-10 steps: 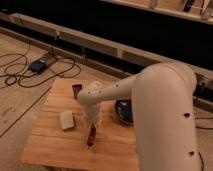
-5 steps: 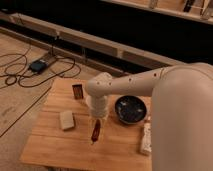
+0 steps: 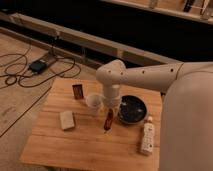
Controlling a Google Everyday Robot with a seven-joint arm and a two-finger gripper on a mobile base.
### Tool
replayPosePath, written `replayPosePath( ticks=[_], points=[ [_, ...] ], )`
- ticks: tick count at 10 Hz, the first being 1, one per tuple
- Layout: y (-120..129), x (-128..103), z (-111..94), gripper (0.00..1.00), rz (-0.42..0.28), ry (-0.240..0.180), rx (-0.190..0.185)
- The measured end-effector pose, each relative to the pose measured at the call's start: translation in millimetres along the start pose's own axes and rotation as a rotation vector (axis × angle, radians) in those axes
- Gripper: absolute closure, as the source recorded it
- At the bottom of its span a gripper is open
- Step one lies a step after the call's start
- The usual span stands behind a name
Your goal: Place the pepper in the ceramic bowl
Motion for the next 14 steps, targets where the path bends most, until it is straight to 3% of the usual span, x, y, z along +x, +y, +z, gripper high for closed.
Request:
replayPosePath(
  ticks=[5, 7, 9, 14],
  points=[
    [-55.6, -61.7, -4.0, 1.0, 0.109, -0.071, 0.049],
    [-76.8, -74.6, -1.2, 0.93, 0.151, -0.085, 0.057],
    [-95.6, -84.1, 4.6, 0.71, 0.201, -0.095, 0.053],
    [-112.2, -92.4, 18.6, 0.23, 0.242, -0.113, 0.046]
  ],
)
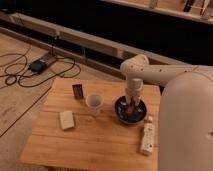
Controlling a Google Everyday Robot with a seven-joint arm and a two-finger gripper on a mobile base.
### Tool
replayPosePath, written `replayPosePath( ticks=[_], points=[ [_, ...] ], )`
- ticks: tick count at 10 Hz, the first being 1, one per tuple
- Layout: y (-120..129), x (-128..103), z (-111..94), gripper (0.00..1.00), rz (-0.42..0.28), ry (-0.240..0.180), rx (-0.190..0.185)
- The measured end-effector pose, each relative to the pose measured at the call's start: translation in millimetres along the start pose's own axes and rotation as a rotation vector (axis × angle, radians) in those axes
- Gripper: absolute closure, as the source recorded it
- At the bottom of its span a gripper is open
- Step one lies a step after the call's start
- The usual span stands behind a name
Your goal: Place the pepper in the ceramic bowl
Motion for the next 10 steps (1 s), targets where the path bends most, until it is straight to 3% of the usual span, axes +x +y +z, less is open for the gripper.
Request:
replayPosePath(
  ticks=[10],
  points=[
    [-1.3, -2.4, 1.5, 0.2, 0.001, -0.019, -0.015]
  ],
)
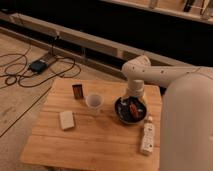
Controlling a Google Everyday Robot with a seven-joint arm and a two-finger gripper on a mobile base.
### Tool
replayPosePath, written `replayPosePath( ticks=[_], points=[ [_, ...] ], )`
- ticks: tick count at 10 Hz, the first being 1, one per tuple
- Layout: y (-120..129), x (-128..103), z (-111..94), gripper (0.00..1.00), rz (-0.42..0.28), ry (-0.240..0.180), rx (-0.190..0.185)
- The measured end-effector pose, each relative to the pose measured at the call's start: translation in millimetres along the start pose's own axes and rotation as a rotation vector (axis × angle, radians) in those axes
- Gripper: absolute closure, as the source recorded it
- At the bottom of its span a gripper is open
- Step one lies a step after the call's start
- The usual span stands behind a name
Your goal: Place the pepper in the ceramic bowl
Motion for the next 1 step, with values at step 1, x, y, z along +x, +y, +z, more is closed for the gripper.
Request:
replayPosePath(
  ticks=[1],
  points=[
    [-0.1, 0.1, 0.3, 0.2, 0.0, 0.0, 0.0]
  ],
)
